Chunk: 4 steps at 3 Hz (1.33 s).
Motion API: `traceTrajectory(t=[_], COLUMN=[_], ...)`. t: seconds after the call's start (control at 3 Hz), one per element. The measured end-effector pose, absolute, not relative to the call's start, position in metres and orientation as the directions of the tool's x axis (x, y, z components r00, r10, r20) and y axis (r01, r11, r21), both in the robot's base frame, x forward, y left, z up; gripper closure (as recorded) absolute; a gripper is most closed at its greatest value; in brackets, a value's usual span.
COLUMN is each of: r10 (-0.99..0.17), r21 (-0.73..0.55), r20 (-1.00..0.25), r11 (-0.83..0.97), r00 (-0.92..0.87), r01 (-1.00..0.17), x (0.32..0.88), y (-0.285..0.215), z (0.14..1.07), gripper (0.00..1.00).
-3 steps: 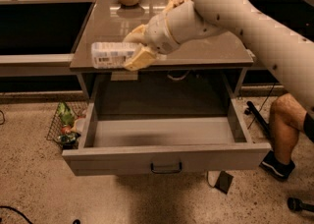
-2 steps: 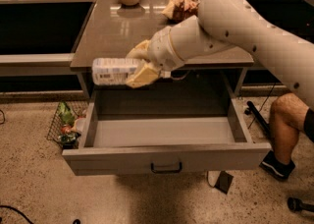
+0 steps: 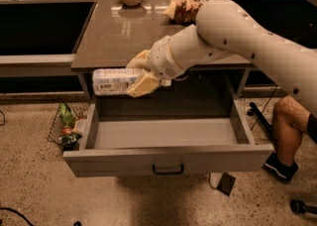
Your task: Place blue plastic bottle into top drawer
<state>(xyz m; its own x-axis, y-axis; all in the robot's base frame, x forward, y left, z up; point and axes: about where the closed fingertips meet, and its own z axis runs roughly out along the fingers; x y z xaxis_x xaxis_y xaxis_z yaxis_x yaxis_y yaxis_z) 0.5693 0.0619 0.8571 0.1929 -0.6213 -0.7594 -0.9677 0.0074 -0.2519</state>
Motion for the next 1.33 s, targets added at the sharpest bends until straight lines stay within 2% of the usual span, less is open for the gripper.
traceTrajectory(t=[0.67, 1.33], r10=[-0.595, -0.608], r21=[-0.117, -0.010], r20=[-0.802, -0.787], r11=[0.062, 0.185], r00=[0.058, -0.107], r01=[-0.991, -0.983], x=[0.561, 0.558], y=[0.063, 0.037], z=[0.786, 0.698], gripper=[1.00, 1.00])
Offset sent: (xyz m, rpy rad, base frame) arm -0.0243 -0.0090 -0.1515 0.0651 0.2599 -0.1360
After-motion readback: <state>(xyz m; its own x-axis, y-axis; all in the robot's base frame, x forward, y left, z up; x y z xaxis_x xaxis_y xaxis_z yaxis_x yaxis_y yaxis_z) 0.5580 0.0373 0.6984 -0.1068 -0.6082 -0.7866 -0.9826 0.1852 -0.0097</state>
